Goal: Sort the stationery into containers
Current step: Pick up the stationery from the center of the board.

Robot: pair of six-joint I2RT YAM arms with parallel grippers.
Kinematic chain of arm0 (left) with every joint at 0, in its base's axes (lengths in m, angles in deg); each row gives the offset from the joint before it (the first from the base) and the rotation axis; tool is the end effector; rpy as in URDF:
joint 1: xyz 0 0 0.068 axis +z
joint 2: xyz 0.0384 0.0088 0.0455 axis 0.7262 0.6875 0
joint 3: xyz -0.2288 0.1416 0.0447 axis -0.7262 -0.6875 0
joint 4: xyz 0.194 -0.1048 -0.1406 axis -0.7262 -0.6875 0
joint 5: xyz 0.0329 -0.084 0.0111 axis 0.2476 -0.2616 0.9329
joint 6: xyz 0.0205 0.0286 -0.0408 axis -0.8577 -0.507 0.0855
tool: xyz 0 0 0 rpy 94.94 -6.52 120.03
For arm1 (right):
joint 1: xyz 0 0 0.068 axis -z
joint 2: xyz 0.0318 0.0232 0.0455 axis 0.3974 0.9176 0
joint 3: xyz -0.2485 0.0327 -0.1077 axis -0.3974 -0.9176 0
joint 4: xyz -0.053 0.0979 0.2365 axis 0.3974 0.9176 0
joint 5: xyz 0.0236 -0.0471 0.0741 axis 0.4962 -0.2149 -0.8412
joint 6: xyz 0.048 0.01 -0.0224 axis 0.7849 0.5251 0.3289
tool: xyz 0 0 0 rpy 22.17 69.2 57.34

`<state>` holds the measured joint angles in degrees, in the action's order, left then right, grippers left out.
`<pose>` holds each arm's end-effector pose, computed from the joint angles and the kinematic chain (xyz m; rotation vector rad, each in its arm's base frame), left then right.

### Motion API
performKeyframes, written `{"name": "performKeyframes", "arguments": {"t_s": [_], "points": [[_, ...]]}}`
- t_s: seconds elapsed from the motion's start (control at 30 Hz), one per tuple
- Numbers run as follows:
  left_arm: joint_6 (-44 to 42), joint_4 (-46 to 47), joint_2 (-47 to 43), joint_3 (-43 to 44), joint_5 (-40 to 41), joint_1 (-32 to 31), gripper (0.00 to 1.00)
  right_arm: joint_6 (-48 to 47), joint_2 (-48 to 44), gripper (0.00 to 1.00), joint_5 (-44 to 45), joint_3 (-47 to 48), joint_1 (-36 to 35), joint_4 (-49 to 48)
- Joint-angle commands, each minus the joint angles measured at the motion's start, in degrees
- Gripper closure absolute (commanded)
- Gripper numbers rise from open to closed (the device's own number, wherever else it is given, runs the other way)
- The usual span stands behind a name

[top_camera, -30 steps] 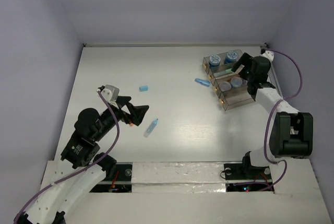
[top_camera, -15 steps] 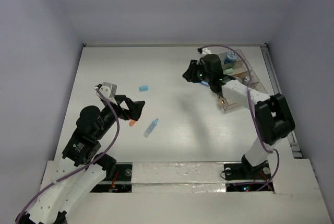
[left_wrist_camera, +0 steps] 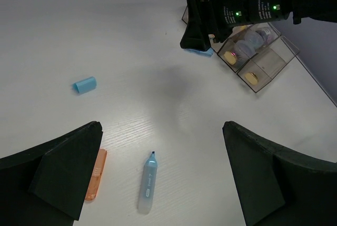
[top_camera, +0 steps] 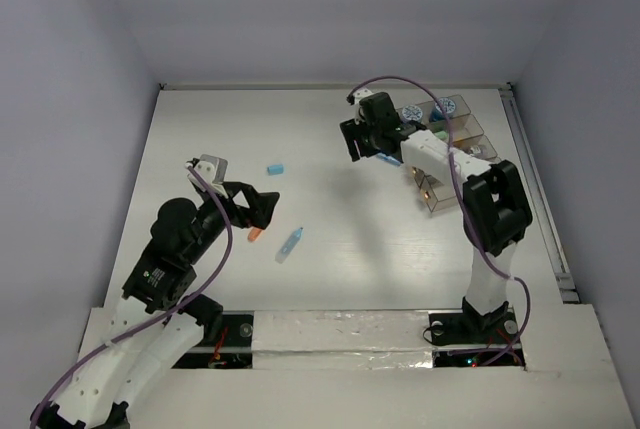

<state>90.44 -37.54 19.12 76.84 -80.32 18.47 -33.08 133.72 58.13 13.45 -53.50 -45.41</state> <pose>0.1127 -0.0629 0.3412 0.2489 1.6042 -0.6327 0.3809 0.2168 0.2451 -0.5092 2.2513 0.1759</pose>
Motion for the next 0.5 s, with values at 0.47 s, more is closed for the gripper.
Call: {"name": "performKeyframes", "arguments": {"t_s": [0.47], "points": [[-0.04, 2.24, 2.16, 0.24, -2.8, 1.29, 0.01, -19.24, 13.3, 0.33, -9.01, 13.29, 9.61, 14.46]]}}
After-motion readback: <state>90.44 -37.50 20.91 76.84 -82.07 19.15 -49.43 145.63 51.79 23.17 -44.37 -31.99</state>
